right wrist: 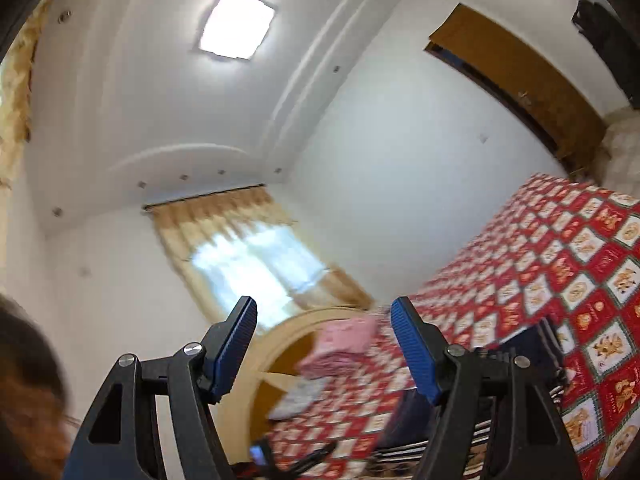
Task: Fold small clothes
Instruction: 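Grasp the sweater hem with both grippers and lift it toward the collar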
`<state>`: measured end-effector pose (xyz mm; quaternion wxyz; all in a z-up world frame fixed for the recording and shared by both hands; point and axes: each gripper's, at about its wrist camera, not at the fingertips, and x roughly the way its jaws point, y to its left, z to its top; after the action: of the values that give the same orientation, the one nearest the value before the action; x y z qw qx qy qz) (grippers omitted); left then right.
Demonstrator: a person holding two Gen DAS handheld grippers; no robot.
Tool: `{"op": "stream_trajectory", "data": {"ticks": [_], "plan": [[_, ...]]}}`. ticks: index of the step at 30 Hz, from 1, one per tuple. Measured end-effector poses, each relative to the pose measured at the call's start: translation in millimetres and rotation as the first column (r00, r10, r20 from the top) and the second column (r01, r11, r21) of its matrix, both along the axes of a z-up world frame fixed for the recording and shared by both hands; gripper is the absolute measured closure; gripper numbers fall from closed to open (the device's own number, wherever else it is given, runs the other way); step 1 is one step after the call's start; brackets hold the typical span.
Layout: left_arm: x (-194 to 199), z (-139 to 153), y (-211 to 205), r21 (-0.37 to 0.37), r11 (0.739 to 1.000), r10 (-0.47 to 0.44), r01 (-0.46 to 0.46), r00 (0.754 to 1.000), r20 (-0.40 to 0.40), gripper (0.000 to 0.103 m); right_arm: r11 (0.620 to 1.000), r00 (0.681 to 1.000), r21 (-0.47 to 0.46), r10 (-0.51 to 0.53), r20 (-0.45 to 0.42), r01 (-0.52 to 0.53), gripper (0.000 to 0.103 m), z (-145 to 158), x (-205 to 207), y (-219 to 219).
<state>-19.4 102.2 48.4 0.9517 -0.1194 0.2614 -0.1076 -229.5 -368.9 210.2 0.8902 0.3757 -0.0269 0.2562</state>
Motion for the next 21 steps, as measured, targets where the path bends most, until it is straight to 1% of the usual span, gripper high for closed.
{"op": "stream_trajectory", "data": {"ticks": [1,2,3,4,5,7,8,9,10,11,12,13,14,15,16,18,19,21], "plan": [[-1.6,2.1,1.7,-0.001,1.000,0.000,0.000,1.000,0.006,0.005,1.000,1.000,-0.019,0.001,-0.005,-0.001,0.031,5.2,-5.1,-2.0],[-2.8,4.8,3.5,0.002,1.000,-0.001,0.001,1.000,0.014,0.005,0.998,1.000,-0.065,-0.008,-0.026,0.006,0.024,12.9,-11.2,-4.0],[-3.8,9.0,4.5,0.014,1.000,-0.005,0.005,1.000,0.022,0.005,0.990,0.998,-0.138,-0.026,-0.064,0.017,0.016,19.3,-16.3,-4.3],[-4.1,12.1,4.8,0.024,1.000,-0.012,0.011,1.000,0.026,0.005,0.981,0.994,-0.192,-0.046,-0.095,0.027,0.014,20.9,-18.7,-4.7],[-4.3,14.9,5.1,0.037,0.999,-0.023,0.022,0.999,0.029,0.005,0.962,0.983,-0.270,-0.090,-0.160,0.044,0.013,18.7,-19.0,-1.5],[-4.8,21.9,6.0,0.069,0.996,-0.062,0.060,0.998,0.025,0.004,0.929,0.949,-0.368,-0.144,-0.282,0.032,0.013,1.6,-13.3,6.2],[-5.5,24.7,6.9,0.083,0.993,-0.091,0.089,0.996,0.015,0.004,0.905,0.908,-0.425,-0.165,-0.384,-0.015,0.013,-21.2,-2.0,15.8],[-6.0,26.5,7.0,0.093,0.989,-0.120,0.119,0.993,0.005,0.004,0.886,0.871,-0.459,-0.176,-0.459,-0.063,0.013,-42.5,7.6,25.4],[-7.6,27.0,7.8,0.103,0.984,-0.144,0.144,0.990,-0.007,0.004,0.876,0.845,-0.472,-0.175,-0.506,-0.101,0.013,-58.4,15.5,30.9],[-9.7,26.7,7.7,0.118,0.978,-0.170,0.172,0.985,-0.023,0.004,0.868,0.807,-0.469,-0.157,-0.569,-0.162,0.013,-82.9,23.8,40.1],[-12.7,25.2,7.1,0.137,0.970,-0.199,0.202,0.979,-0.042,0.004,0.877,0.759,-0.420,-0.105,-0.643,-0.235,0.014,-116.8,34.7,50.9],[-15.8,23.3,5.9,0.154,0.961,-0.221,0.228,0.973,-0.061,0.004,0.885,0.734,-0.384,-0.074,-0.676,-0.264,0.014,-133.8,41.5,55.0],[-20.4,19.1,4.4,0.179,0.949,-0.248,0.260,0.965,-0.091,0.004,0.897,0.693,-0.323,-0.027,-0.721,-0.302,0.014,-157.6,46.8,59.4],[-24.7,15.0,3.1,0.198,0.937,-0.269,0.289,0.956,-0.118,0.004,0.906,0.638,-0.254,0.023,-0.769,-0.339,0.014,-185.4,55.6,65.6],[-31.2,8.8,2.6,0.219,0.921,-0.294,0.323,0.943,-0.155,0.004,0.906,0.602,-0.216,0.051,-0.797,-0.364,0.014,-204.8,63.8,68.9],[-45.9,-4.5,6.9,0.249,0.896,-0.322,0.368,0.924,-0.205,0.004,0.901,0.529,-0.154,0.093,-0.844,-0.405,0.014,-235.0,68.9,77.4],[-51.4,-9.6,9.3,0.254,0.889,-0.329,0.380,0.918,-0.221,0.004,0.895,0.502,-0.133,0.112,-0.857,-0.427,0.014,-242.6,67.4,79.9],[-63.3,-24.2,17.5,0.237,0.884,-0.338,0.404,0.901,-0.272,0.004,0.871,0.431,-0.075,0.164,-0.887,-0.486,0.014,-263.0,69.1,96.3]]}}
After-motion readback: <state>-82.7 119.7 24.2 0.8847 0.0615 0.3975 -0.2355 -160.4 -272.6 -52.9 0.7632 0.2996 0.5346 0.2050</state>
